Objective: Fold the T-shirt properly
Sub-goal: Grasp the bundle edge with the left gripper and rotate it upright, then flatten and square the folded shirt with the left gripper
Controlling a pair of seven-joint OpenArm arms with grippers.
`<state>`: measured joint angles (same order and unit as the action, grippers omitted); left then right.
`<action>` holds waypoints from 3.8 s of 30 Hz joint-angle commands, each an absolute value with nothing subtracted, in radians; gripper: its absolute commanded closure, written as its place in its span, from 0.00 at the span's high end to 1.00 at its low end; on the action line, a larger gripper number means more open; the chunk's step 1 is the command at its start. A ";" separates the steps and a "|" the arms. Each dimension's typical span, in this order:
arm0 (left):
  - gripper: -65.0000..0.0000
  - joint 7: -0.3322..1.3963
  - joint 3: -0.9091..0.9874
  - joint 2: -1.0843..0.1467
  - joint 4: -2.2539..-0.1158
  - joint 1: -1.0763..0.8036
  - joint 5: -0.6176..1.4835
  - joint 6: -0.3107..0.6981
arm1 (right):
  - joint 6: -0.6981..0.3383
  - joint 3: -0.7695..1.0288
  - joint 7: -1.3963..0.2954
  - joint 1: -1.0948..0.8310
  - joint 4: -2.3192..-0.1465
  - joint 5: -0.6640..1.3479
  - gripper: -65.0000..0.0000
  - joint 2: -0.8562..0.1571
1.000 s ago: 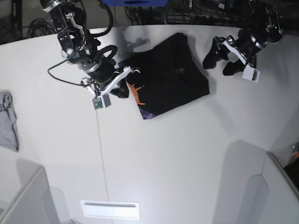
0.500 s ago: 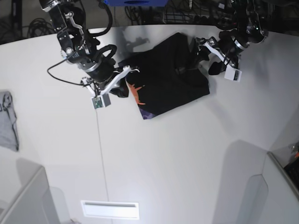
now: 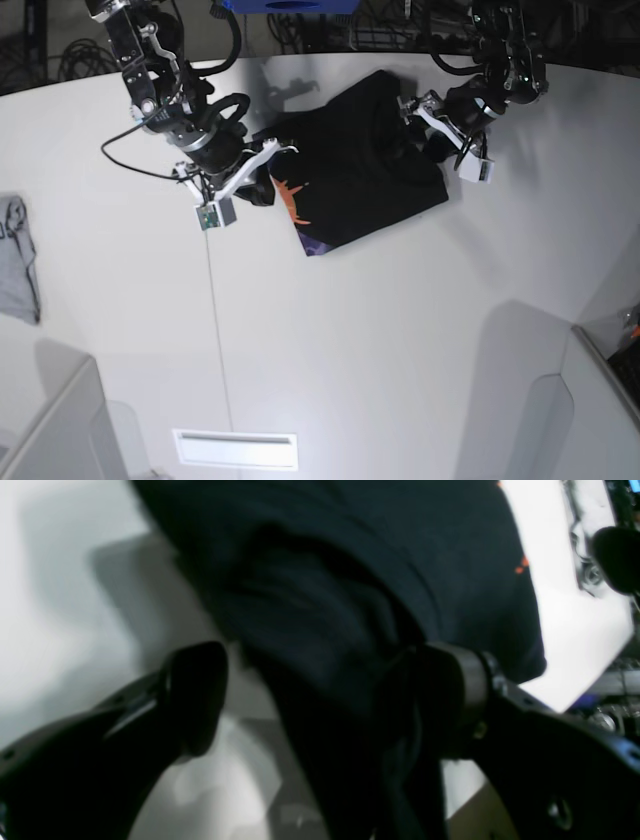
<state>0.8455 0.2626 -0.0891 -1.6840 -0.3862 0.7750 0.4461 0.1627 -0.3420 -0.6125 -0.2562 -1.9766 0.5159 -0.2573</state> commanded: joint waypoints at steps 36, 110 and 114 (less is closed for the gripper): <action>0.00 1.066 -0.607 -0.483 -1.561 0.225 0.757 0.320 | 0.153 -0.068 -0.565 -0.424 -1.995 0.519 0.00 -0.237; 0.54 0.903 -1.064 -0.358 -1.575 0.496 0.012 0.657 | 0.153 0.101 -0.564 -0.582 -1.995 0.518 0.00 -0.039; 0.60 0.961 -1.064 -0.354 -1.601 0.530 0.021 0.659 | 0.153 0.101 -0.564 -0.582 -1.995 0.518 0.00 -0.039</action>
<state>0.9638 -1.0706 -0.3553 -1.5833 0.5072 0.0269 0.6563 0.1593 0.1001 -0.5823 -0.5800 -1.9766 0.5156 -0.0353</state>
